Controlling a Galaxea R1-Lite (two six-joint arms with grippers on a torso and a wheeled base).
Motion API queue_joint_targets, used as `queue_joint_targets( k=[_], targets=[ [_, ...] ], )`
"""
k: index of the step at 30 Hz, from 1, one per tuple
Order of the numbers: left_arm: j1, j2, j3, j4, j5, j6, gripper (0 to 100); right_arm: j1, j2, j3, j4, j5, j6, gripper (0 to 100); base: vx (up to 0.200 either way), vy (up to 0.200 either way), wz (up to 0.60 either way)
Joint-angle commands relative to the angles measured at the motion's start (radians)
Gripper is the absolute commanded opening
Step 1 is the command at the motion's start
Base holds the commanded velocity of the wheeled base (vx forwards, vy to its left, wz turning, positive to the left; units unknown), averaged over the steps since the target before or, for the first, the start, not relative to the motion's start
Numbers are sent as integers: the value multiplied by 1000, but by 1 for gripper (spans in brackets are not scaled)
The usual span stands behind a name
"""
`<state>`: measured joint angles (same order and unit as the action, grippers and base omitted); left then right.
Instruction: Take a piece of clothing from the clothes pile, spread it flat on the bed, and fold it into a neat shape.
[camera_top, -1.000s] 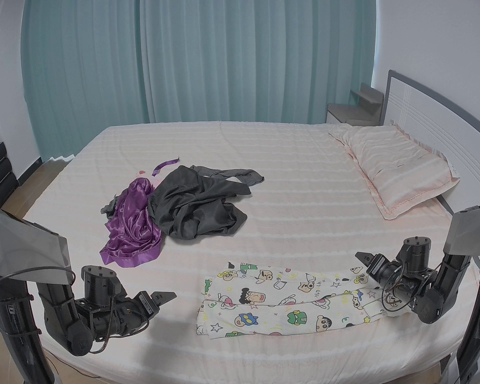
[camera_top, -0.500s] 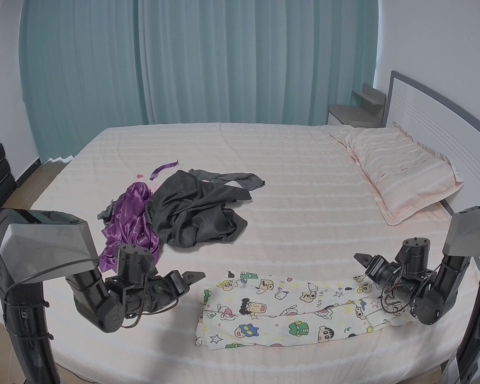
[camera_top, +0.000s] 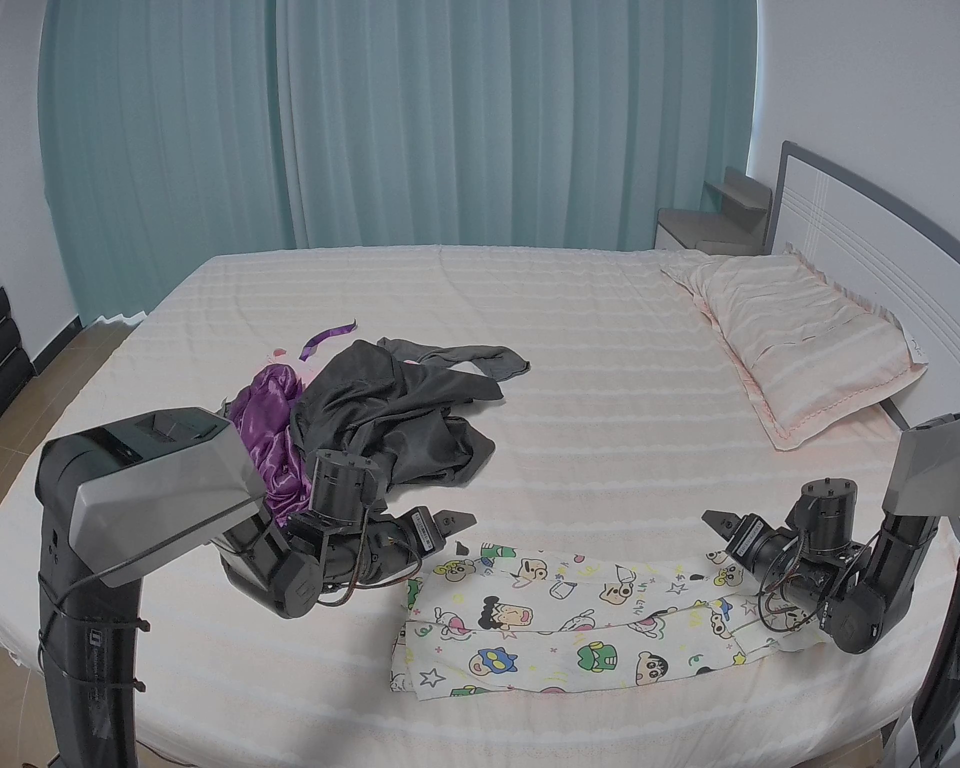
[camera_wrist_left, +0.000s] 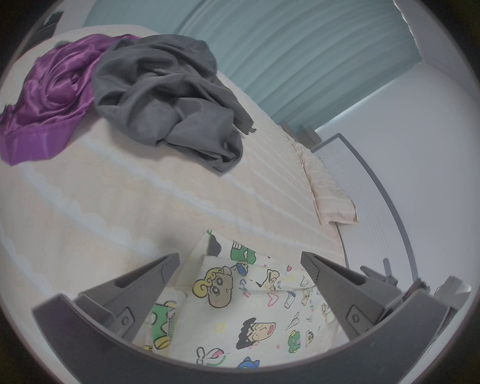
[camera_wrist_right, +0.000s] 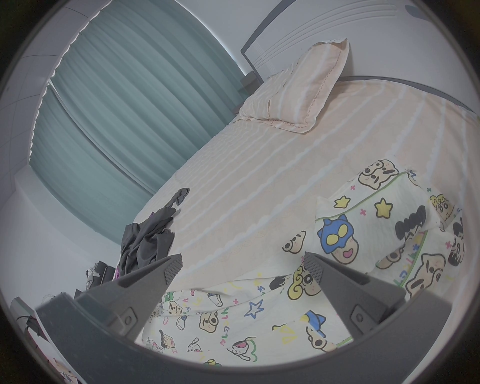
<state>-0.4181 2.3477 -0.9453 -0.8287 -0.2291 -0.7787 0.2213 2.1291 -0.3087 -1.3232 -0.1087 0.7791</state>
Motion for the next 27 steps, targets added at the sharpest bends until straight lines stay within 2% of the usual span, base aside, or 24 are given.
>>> queue_joint_targets(
  k=[1,11,22,23,27],
  targets=[
    [-13,48,-33,7,-10,44,100,1,3,0,-1,0,0,100,0,0,0],
    [-28,99,-96,43,-19,111,100,1,3,0,-1,0,0,100,0,0,0],
    [-39,110,-128,89,-19,124,100,1,8,-1,-1,0,2,100,0,0,0],
    [-39,111,-130,91,-19,128,0,1,8,-1,-1,0,2,100,0,0,0],
    [-38,111,-130,115,-19,148,0,0,8,-3,-2,0,2,100,0,0,0]
  ],
)
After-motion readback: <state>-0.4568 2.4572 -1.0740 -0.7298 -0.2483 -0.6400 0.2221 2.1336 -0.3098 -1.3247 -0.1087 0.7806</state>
